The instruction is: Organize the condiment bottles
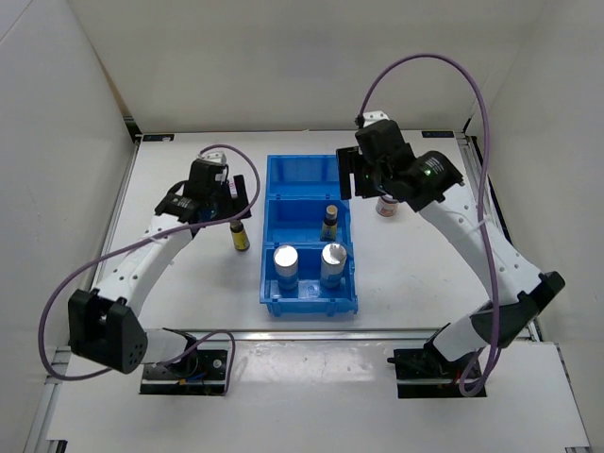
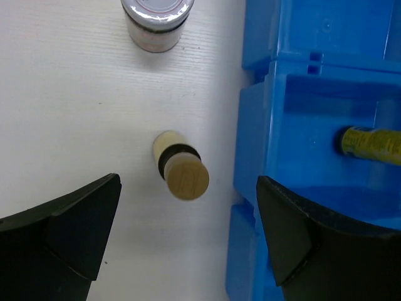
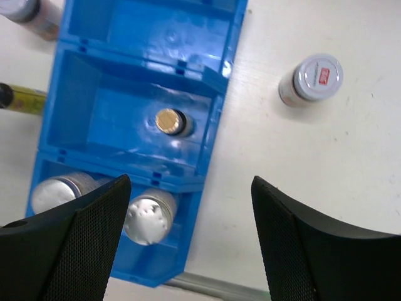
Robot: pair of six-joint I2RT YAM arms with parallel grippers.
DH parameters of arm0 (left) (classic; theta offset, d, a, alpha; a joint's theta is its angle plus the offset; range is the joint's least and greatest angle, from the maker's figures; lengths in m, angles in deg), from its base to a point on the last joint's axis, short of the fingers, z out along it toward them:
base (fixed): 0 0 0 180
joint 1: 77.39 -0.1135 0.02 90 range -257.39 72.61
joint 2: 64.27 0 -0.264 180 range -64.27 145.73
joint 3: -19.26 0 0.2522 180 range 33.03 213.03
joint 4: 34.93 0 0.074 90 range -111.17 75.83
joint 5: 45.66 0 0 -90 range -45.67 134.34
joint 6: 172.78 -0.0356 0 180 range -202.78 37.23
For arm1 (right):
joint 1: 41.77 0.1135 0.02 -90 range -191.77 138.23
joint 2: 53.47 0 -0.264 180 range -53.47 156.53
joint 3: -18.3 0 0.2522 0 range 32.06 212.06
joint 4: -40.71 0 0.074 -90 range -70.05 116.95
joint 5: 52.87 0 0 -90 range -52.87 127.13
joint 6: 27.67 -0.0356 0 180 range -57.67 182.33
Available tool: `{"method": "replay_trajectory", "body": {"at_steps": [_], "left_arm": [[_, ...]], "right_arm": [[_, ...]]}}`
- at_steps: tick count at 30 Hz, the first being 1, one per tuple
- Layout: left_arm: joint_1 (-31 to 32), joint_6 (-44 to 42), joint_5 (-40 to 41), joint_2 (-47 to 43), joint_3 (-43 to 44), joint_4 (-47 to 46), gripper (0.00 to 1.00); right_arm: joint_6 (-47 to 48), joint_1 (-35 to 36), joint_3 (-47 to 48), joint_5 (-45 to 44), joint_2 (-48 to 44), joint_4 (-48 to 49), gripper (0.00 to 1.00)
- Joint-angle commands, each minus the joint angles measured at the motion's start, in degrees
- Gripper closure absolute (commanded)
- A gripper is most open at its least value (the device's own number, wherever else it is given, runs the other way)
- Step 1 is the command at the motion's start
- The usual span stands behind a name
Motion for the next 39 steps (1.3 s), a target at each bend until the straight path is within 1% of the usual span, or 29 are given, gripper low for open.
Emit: {"method": "replay_trajectory", "body": {"at_steps": [1,2,3,6,7,10,11,13,14,16,17,19,20,21,22,23,24,25,26,29,30,31,33,35,39], "left_arm": [[0.09,-0.66,-0.81,2.48,2.87,-3.10,0.00],[0.09,-1.18,-0.81,4.15,2.88,-3.10,0.00],[0.09,-1.19,-0.11,4.77,2.88,-3.10,0.02],[0.09,-1.19,-0.11,7.41,2.88,-3.63,0.12],[0.09,-1.19,-0.11,7.94,2.88,-3.63,0.17],[0.09,-1.19,-0.80,9.78,2.88,-3.63,0.25],[0.09,-1.19,-0.81,9.79,2.88,-3.63,0.32],[0.09,-0.58,-1.42,9.79,2.88,-3.63,0.38],[0.09,-0.57,-1.42,9.79,2.88,-3.63,0.44],[0.09,-0.57,-1.42,8.48,3.49,-3.63,0.49],[0.09,-0.57,-1.42,8.47,3.50,-3.63,0.55],[0.09,-0.57,-1.42,7.94,4.72,-2.76,0.62],[0.09,-0.57,-1.42,7.42,6.64,-1.88,0.67],[0.09,-1.10,-1.95,7.41,8.14,-0.74,0.76],[0.09,-1.10,-1.95,7.41,9.72,0.31,0.80],[0.09,-1.10,-1.95,7.41,13.30,2.59,0.83],[0.61,-1.10,-1.95,7.41,15.43,3.83,0.89],[1.14,-1.10,-1.43,7.41,17.54,5.06,0.89],[1.14,-1.62,-0.90,7.41,21.91,7.42,0.89],[2.55,-2.15,0.25,7.41,28.43,10.60,0.89],[3.33,-2.16,0.25,8.11,32.81,11.74,0.89],[3.34,-2.16,0.77,9.07,34.85,13.66,0.89],[5.44,-2.68,-0.98,10.31,39.42,14.38,0.89],[8.16,-2.68,-3.35,12.67,41.02,14.39,0.89],[13.25,-2.68,-3.89,17.69,41.55,14.39,0.89]], "right_arm": [[-0.76,0.14,-4.48,-1.85,-3.10,-1.54,0.19],[-0.77,0.14,-5.45,-1.85,-3.81,-1.54,0.19],[-0.77,0.14,-7.11,-1.85,-4.42,-1.54,0.19],[-1.38,0.14,-9.23,-2.47,-6.71,-1.54,0.19],[-1.38,0.14,-10.28,-2.47,-7.58,-1.54,0.19],[-1.38,0.14,-11.08,-3.08,-8.21,-1.54,0.19],[-1.38,0.14,-11.60,-3.08,-8.73,-1.54,0.19],[-1.38,0.14,-11.61,-3.69,-8.74,-2.16,0.19],[-1.38,0.14,-11.61,-3.70,-8.74,-2.16,0.19],[-1.38,0.14,-11.61,-4.22,-9.26,-2.69,0.19],[-1.38,0.14,-11.61,-4.23,-9.26,-2.69,0.19],[-1.38,0.14,-11.61,-4.23,-9.79,-2.69,0.19],[-1.38,0.14,-11.61,-4.23,-9.79,-2.69,0.19],[-1.38,0.14,-11.61,-4.23,-9.79,-2.69,0.19],[-1.38,0.14,-11.61,-4.75,-10.40,-2.69,0.19],[-1.38,0.14,-11.61,-4.75,-10.41,-3.21,0.19],[-1.38,0.14,-11.61,-4.75,-10.93,-3.21,0.19],[-1.38,0.14,-11.61,-5.28,-10.93,-3.21,0.19],[-1.38,0.14,-11.61,-5.28,-11.54,-3.21,0.19],[-1.38,0.14,-11.61,-5.81,-12.07,-3.83,0.19],[-1.38,0.14,-12.13,-5.81,-12.08,-4.35,0.19],[-1.38,-0.38,-12.14,-6.33,-12.08,-4.36,0.19],[-1.38,-0.39,-12.66,-6.34,-12.78,-4.36,0.19],[-1.38,-0.39,-13.97,-6.95,-13.48,-4.36,0.19],[-1.38,-0.91,-13.98,-7.47,-13.48,-5.41,0.18]]}}
